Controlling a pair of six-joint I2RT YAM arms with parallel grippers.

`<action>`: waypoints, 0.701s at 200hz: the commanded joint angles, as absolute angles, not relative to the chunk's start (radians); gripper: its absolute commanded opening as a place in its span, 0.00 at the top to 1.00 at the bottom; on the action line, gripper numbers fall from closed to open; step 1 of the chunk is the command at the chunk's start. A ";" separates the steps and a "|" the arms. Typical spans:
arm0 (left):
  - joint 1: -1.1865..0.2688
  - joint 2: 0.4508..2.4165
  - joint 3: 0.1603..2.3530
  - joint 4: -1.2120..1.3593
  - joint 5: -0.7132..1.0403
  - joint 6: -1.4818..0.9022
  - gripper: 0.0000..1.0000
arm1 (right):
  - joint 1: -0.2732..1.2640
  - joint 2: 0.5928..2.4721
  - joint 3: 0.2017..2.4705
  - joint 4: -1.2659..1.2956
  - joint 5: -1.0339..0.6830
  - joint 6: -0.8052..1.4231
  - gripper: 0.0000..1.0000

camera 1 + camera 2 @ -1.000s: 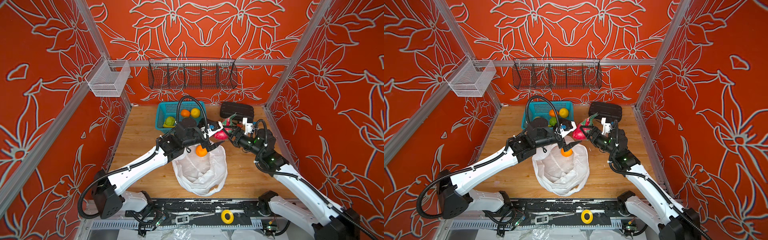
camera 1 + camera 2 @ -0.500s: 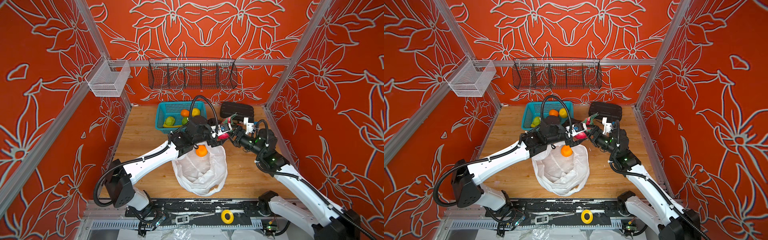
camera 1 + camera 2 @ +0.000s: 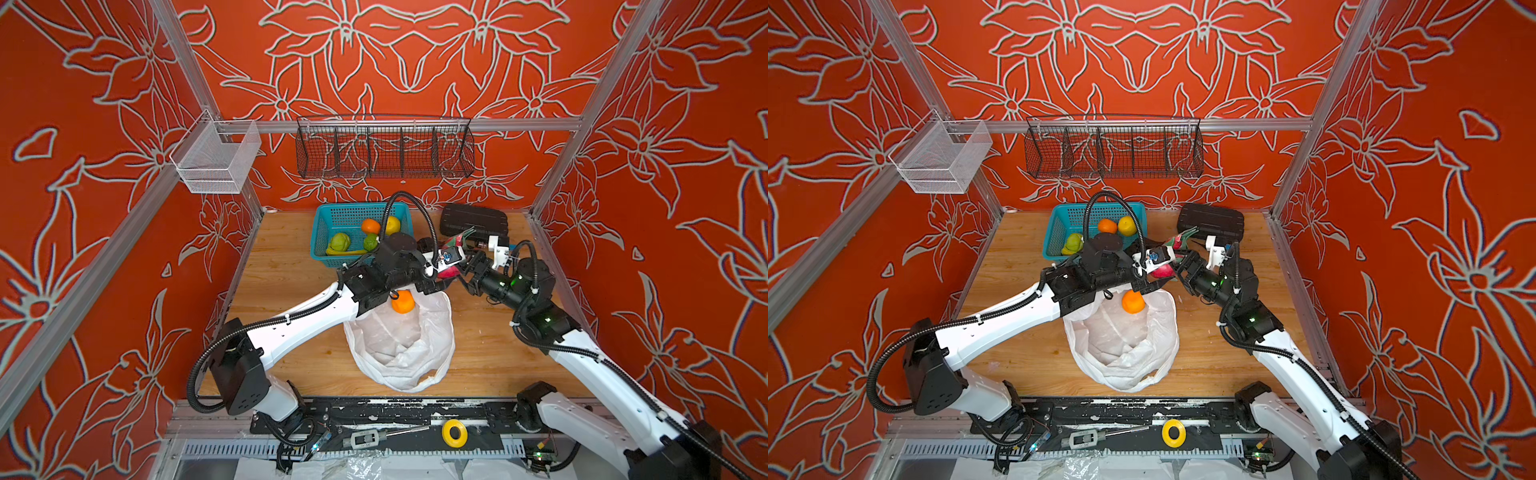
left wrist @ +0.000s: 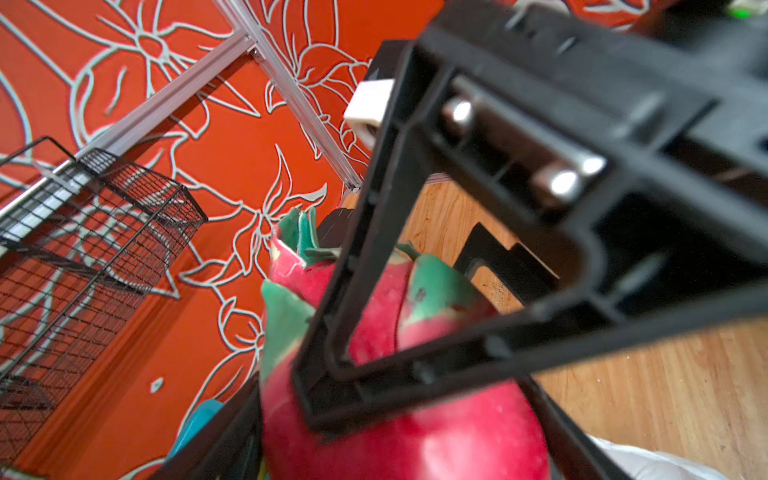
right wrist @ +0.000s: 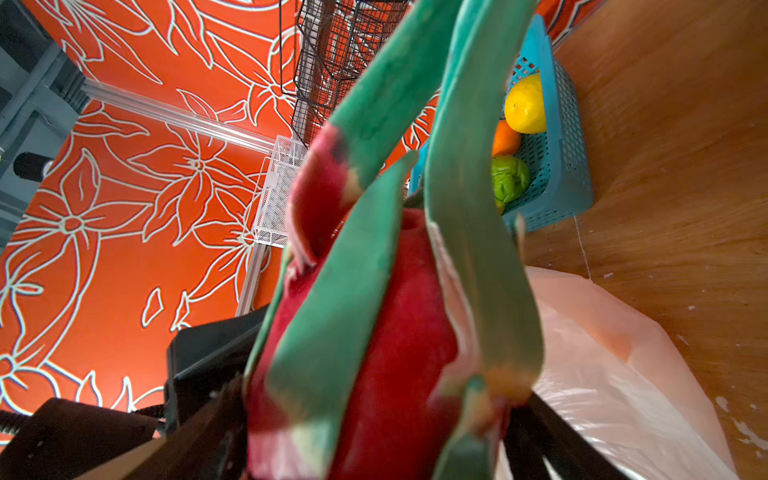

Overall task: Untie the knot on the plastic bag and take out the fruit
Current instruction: 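Carry the dragon fruit to the teal basket with left gripper while right draws back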

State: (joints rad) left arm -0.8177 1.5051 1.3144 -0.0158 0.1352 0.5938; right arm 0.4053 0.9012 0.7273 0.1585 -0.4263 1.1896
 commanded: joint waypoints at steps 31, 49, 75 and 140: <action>-0.784 1.443 1.301 -0.001 0.043 0.447 0.60 | 0.411 0.791 0.764 0.225 -0.354 1.143 0.03; -0.753 1.414 1.292 0.010 0.033 0.361 0.63 | 0.411 0.761 0.752 0.230 -0.313 1.131 0.03; -0.675 1.363 1.267 0.020 0.020 0.197 0.67 | 0.411 0.726 0.741 0.201 -0.262 1.099 0.03; -0.437 1.274 1.226 -0.065 0.046 -0.190 0.68 | 0.411 0.759 0.739 0.175 -0.256 1.113 0.03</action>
